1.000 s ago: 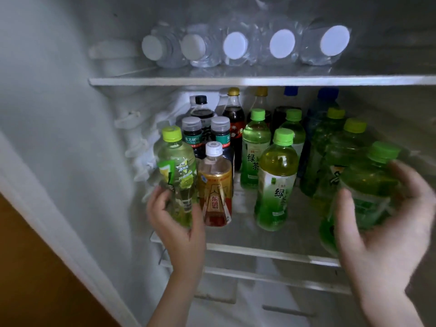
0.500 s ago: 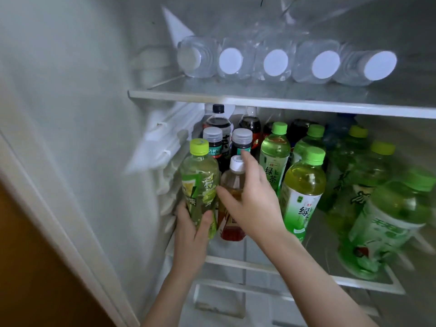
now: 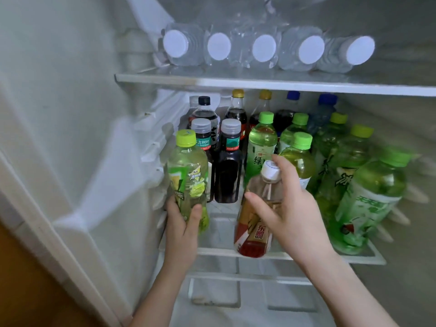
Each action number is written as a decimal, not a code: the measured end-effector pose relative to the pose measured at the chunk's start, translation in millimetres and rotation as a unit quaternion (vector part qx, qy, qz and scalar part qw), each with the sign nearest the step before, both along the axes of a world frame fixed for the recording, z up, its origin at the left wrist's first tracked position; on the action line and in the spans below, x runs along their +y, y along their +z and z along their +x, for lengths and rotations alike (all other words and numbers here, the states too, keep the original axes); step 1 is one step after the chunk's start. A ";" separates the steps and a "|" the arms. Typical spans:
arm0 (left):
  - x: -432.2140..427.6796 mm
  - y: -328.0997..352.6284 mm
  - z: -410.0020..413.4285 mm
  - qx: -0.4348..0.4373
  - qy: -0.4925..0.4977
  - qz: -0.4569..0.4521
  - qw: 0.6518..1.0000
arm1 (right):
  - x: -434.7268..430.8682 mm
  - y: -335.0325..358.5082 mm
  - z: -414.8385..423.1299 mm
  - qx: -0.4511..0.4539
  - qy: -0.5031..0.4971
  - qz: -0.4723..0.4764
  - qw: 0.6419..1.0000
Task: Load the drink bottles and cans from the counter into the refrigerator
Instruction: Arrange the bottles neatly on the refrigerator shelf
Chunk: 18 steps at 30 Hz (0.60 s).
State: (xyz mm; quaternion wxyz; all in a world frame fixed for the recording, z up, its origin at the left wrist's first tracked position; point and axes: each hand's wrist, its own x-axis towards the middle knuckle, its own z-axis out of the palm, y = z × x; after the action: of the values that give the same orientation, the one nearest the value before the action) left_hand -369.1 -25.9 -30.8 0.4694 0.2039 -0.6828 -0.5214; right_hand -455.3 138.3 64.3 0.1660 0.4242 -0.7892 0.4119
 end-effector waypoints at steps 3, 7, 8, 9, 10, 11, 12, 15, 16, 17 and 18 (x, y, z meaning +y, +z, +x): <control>2.3 -0.1 0.3 0.008 0.013 0.008 1.000 | 15.7 1.2 -3.6 0.041 -0.032 0.018 0.999; 3.3 -1.3 4.3 0.004 0.013 0.006 1.000 | 28.9 -3.1 2.1 0.078 -0.085 0.015 0.993; 3.3 -0.6 5.3 0.001 0.010 0.005 1.000 | 30.9 -4.2 3.0 0.083 -0.096 0.011 0.992; 3.2 0.2 6.0 -0.001 0.007 0.004 1.000 | 33.0 -5.0 3.2 0.083 -0.108 0.007 0.991; 3.4 0.7 6.8 -0.004 0.003 0.003 1.000 | 35.1 -5.5 2.8 0.082 -0.120 0.005 0.989; 3.5 1.4 7.1 -0.006 -0.001 0.002 1.000 | 37.6 -6.0 1.9 0.081 -0.133 0.005 0.988; 3.4 1.7 7.4 -0.007 -0.006 0.001 1.000 | 40.2 -6.4 0.7 0.082 -0.146 0.004 0.986; 2.9 2.5 7.0 -0.015 -0.009 0.001 1.000 | 47.6 -7.0 -5.4 0.082 -0.180 -0.001 0.980; 2.7 2.7 6.9 -0.019 -0.010 0.000 1.000 | 49.5 -7.6 -8.4 0.082 -0.188 -0.002 0.979; 2.2 3.0 6.7 -0.021 -0.012 -0.001 1.000 | 51.0 -8.4 -11.6 0.085 -0.195 -0.002 0.977; 1.6 2.9 6.9 -0.021 -0.014 0.000 1.000 | 51.9 -9.7 -14.7 0.088 -0.200 -0.002 0.976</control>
State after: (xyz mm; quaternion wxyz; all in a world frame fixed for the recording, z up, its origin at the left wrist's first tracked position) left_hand -362.2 -24.2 -27.9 0.4471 0.2053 -0.6954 -0.5238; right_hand -469.9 190.1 54.6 0.3149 0.2925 -0.8393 0.3330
